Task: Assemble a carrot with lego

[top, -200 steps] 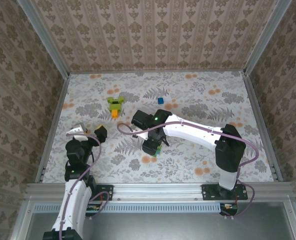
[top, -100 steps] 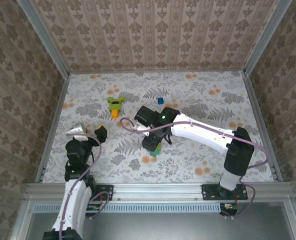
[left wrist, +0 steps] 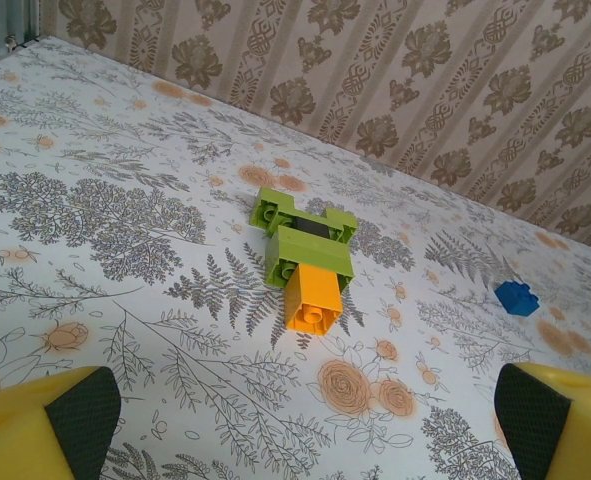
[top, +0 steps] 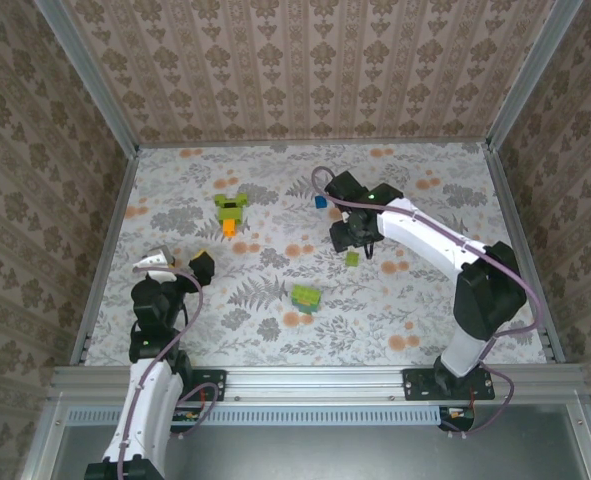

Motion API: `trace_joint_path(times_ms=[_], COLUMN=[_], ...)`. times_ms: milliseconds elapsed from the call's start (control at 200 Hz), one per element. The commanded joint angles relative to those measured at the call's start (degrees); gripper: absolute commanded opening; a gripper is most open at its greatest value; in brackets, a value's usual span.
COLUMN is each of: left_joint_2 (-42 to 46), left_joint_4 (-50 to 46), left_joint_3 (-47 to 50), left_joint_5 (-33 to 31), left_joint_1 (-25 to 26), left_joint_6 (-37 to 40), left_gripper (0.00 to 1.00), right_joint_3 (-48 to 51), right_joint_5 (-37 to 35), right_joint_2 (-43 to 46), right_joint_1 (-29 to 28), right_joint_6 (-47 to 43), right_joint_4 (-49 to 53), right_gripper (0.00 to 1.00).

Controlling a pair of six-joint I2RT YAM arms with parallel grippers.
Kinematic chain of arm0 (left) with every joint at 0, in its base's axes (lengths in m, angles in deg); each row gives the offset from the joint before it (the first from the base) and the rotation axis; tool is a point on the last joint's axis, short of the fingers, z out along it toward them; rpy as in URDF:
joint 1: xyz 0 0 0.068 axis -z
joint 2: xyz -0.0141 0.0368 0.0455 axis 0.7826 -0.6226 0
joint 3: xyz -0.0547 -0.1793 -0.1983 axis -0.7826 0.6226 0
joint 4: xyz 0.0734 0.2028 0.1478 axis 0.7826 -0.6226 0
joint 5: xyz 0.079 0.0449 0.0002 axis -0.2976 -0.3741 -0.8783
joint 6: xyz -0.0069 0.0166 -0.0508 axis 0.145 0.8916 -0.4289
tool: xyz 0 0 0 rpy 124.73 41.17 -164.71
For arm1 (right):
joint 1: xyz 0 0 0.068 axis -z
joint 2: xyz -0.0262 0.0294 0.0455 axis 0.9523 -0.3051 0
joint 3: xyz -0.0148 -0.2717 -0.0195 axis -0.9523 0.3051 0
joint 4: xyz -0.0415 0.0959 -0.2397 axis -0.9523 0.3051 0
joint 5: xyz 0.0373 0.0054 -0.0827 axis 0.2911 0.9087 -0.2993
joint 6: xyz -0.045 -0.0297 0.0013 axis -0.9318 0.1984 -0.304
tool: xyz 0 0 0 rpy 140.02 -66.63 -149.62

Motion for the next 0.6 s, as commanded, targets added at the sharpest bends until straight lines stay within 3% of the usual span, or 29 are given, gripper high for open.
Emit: trace_joint_path(times_ms=[0, 220, 595], left_joint_2=[0.1, 0.2, 0.2], left_joint_4=[1.8, 1.8, 1.9], left_joint_3=[1.0, 1.0, 1.1], left_joint_5=[-0.6, -0.7, -0.9], left_joint_1=[0.3, 0.4, 0.5], left_joint_6=[1.0, 1.0, 1.0], left_gripper=[1.00, 1.00, 1.00], right_joint_3=[2.5, 6.4, 5.6], right_joint_5=[-1.3, 1.6, 4.8], right_joint_2=[-2.2, -4.5, -9.6], right_joint_1=[1.5, 3.7, 4.0], right_joint_6=[9.2, 16.9, 18.3], right_joint_4=[-2.4, -6.9, -9.4], right_gripper=[0.65, 0.64, 0.63])
